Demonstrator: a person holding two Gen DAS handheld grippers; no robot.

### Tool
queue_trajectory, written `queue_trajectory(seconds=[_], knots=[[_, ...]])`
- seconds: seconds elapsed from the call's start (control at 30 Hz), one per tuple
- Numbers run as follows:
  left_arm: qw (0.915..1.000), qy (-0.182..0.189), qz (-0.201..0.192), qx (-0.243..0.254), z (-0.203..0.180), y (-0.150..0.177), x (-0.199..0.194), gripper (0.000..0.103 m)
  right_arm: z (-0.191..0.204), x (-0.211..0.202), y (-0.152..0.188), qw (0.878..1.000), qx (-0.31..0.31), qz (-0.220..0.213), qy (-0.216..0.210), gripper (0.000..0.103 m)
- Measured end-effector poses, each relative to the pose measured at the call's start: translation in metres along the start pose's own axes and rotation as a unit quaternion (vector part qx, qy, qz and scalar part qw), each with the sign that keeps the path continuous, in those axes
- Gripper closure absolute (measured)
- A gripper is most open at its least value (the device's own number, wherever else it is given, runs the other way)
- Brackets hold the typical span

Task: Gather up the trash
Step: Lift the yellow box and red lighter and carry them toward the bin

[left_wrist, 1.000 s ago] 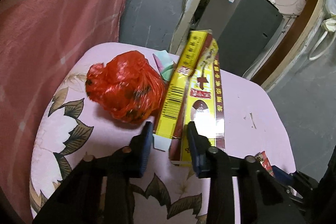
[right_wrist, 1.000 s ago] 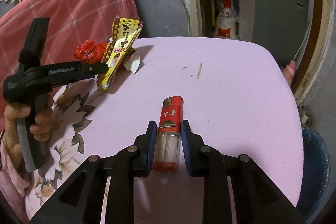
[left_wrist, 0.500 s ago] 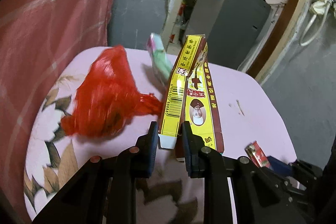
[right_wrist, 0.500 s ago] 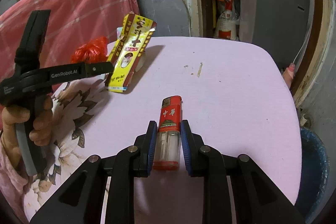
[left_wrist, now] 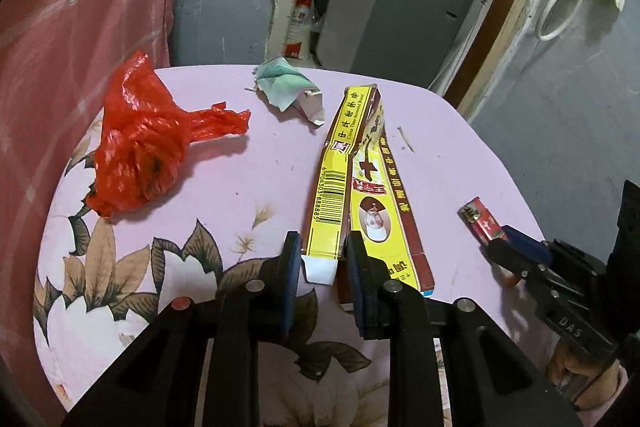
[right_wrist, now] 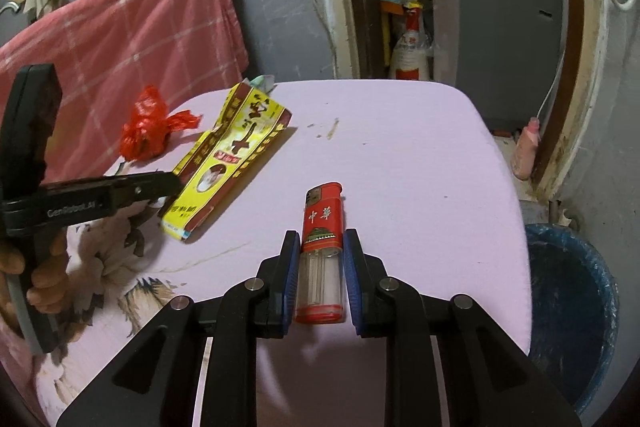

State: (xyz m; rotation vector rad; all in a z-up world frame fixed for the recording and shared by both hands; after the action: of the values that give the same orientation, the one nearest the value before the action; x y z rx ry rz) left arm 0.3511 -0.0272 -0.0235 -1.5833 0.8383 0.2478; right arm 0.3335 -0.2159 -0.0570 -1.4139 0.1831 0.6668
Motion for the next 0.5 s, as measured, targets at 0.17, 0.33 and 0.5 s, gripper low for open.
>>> queue_trajectory(seconds=[0.17, 0.33, 0.5], knots=[[1.0000, 0.000, 0.007, -0.004, -0.001, -0.004, 0.014, 0.067, -0.003, 0.001, 0.000, 1.000, 0.008, -0.006, -0.005, 0.083], [1.0000, -0.001, 0.006, -0.006, -0.003, -0.015, 0.032, 0.065, -0.003, 0.001, 0.001, 1.000, 0.004, -0.007, -0.010, 0.076], [0.9999, -0.008, 0.007, -0.001, -0.005, -0.025, 0.045, 0.066, 0.002, 0.005, 0.001, 1.000, -0.018, -0.008, 0.002, 0.073]])
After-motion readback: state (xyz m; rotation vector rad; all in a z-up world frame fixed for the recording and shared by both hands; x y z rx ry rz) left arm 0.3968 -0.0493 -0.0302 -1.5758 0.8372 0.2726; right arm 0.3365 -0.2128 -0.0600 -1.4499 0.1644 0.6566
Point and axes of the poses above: each gripper's, at about its wrist camera, not at the fingertips, and x roughly the way its jaws point, z to its left, y to its underside, the point moved 4 cm from there along x, roughly the way its jaws point, and after that the axes turned 13 degrees about -z, right-handed, at the moved point
